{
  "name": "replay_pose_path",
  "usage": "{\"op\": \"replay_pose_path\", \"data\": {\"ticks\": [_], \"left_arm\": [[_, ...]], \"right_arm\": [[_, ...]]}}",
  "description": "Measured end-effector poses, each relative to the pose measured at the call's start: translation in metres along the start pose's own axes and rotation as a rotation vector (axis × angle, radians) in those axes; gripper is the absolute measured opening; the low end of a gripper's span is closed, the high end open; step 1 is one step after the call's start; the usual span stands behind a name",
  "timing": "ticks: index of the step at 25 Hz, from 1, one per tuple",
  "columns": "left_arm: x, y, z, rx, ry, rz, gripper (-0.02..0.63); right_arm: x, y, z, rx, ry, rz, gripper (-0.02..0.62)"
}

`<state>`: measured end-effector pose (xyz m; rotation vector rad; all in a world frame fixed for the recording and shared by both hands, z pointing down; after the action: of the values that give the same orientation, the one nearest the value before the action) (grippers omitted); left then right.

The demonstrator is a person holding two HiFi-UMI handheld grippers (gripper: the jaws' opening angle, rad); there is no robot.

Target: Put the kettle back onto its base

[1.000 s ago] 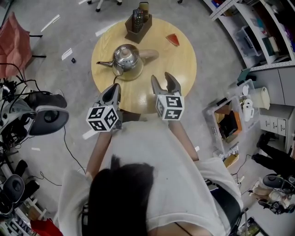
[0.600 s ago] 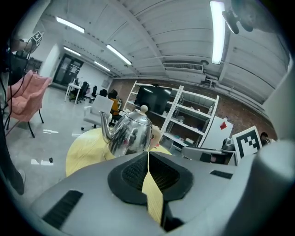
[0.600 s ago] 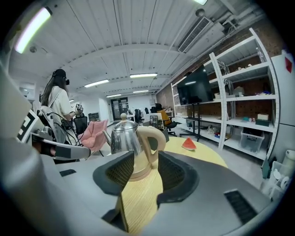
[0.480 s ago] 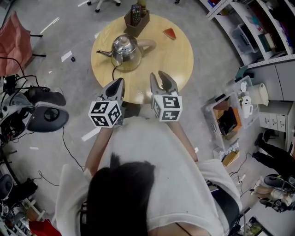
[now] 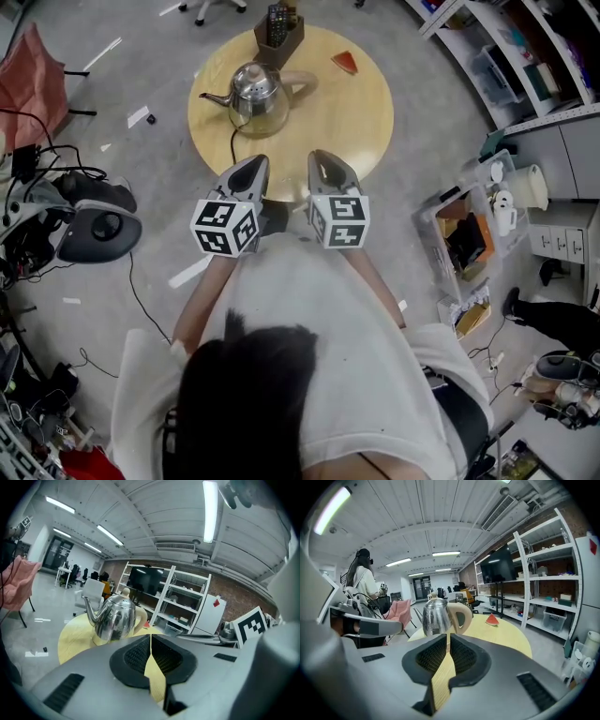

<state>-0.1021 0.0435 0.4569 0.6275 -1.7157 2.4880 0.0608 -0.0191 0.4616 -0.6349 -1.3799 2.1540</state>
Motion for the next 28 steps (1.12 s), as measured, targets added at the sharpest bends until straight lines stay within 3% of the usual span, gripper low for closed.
{"op": "replay_pose_path", "data": {"ticks": [5, 11, 28], "left_arm": [[-0.015, 0.003, 0.003, -0.006, -0.032, 0.011, 0.029], [-0.031, 0.007, 0.0, -0.003, -0.015, 0.048, 0.029], [-0.042, -0.001, 0.001, -0.021, -0.005, 0.046, 0.029]], "right_arm": [[0.005, 0.004, -0.009, -0.01, 0.0, -0.007, 0.038], [0.013, 0.007, -0.019, -0.01, 0.01, -0.022, 0.031], [0.015, 0.003, -0.033, -0.017, 0.011, -0.093, 0.028]]}}
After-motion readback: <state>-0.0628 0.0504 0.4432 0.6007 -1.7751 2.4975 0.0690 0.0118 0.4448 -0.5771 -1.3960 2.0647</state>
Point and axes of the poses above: the fingertips, and each gripper's own axes: z forward along the fingers, x to its left, y out of its top, the point moved 8 cm from there along -z, backward along the fingers, and after that the axes turned 1 degree about z, right-handed, at the moved point
